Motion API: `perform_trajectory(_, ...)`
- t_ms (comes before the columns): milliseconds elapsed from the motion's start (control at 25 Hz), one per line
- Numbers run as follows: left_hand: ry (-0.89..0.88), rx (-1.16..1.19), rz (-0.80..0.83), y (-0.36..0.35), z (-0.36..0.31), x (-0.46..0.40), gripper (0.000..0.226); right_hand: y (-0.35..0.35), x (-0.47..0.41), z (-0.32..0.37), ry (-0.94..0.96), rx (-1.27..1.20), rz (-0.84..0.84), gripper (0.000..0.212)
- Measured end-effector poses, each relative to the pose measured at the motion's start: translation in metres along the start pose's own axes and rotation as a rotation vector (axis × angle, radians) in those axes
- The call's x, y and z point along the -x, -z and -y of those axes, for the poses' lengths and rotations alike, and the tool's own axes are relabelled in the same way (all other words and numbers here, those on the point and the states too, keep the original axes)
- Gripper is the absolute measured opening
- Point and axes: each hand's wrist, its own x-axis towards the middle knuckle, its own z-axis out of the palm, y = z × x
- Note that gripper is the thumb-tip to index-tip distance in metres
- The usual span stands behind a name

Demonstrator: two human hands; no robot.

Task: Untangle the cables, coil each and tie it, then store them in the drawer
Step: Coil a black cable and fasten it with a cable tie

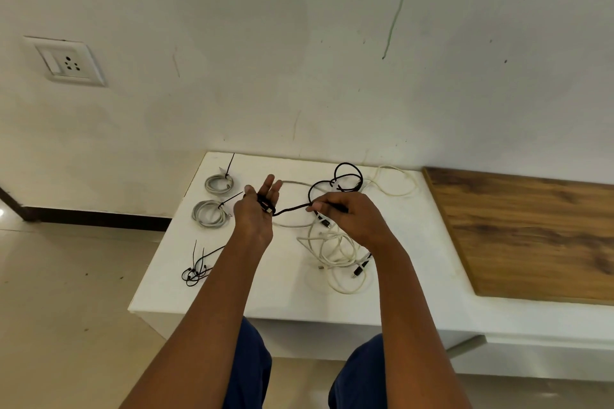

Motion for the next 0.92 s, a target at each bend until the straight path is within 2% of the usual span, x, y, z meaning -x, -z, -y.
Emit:
perform_trajectory(160,-0.135,-0.520,0.136,-0.004,0.017,0.009,0.023,-0.009,-0.004,0.005,0.070,-0.136,-0.042,0.017)
perform_trajectory(240,-0.184,-0.688,0.235,-0.004,0.022,0.013,0.023,-0.010,-0.004,0.006,0.069,-0.207,-0.099,0.016)
perform_trajectory(320,-0.185,-0.808,0.329,-0.005,0.022,0.015,0.026,-0.010,-0.004,0.005,0.057,-0.238,-0.177,0.019)
perform_trajectory(520,-0.053,-0.941,0.513,-0.007,0.024,0.025,0.046,-0.008,-0.007,-0.004,-0.059,-0.058,-0.385,0.017)
perform_trajectory(600,0.053,-0.907,0.552,-0.009,0.025,0.027,0.055,-0.006,-0.007,-0.005,-0.110,-0.067,-0.448,0.012)
perform_trajectory(680,0.173,-0.759,0.596,-0.010,0.023,0.027,0.050,-0.005,-0.007,-0.006,-0.118,-0.089,-0.481,0.010)
perform_trajectory(800,0.337,-0.494,0.654,-0.013,0.018,0.025,0.037,-0.005,-0.008,-0.005,-0.115,-0.094,-0.433,0.010)
perform_trajectory(920,0.458,-0.238,0.712,-0.013,0.016,0.025,0.033,-0.008,-0.010,-0.009,-0.066,-0.165,-0.369,0.021)
